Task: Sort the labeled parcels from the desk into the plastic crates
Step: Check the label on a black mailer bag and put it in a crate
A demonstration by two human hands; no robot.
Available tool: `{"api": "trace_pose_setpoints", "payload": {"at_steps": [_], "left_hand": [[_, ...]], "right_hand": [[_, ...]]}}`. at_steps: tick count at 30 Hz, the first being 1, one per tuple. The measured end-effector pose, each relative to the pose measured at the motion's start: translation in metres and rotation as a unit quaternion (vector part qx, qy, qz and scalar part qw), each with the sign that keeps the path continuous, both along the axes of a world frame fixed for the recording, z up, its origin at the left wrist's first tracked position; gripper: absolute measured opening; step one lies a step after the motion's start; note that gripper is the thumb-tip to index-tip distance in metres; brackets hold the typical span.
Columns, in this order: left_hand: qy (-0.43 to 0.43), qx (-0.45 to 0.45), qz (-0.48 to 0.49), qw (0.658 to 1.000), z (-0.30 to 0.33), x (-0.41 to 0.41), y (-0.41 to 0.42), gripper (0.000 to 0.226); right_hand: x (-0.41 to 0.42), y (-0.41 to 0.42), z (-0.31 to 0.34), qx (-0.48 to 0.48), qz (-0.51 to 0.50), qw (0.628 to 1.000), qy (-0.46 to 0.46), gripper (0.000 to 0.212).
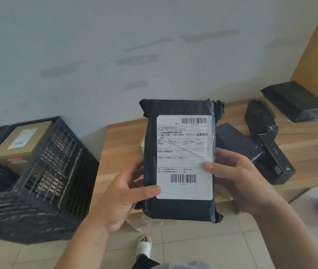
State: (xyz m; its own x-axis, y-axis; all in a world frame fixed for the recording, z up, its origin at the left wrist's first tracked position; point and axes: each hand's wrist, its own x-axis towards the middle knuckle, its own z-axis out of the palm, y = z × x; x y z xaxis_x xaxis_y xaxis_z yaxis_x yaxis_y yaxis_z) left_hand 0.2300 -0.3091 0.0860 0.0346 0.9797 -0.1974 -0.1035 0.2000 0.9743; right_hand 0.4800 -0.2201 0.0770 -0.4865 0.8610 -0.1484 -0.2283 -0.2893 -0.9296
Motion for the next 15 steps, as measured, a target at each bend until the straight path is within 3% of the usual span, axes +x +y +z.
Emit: {"api": "trace_pose_setpoints", "payload": {"at_steps": [8, 15], "left_hand": [[-0.013, -0.015, 0.050, 0.999, -0.008, -0.009, -0.032, 0.069], [-0.011, -0.022, 0.064, 0.998, -0.015, -0.015, -0.056, 0.078]], "right_hand": [[-0.013, -0.007, -0.010, 0.002, 0.047, 0.999, -0.009, 0.047], [-0.024, -0.024, -0.011, -0.004, 0.064, 0.998, -0.013, 0.043]]}}
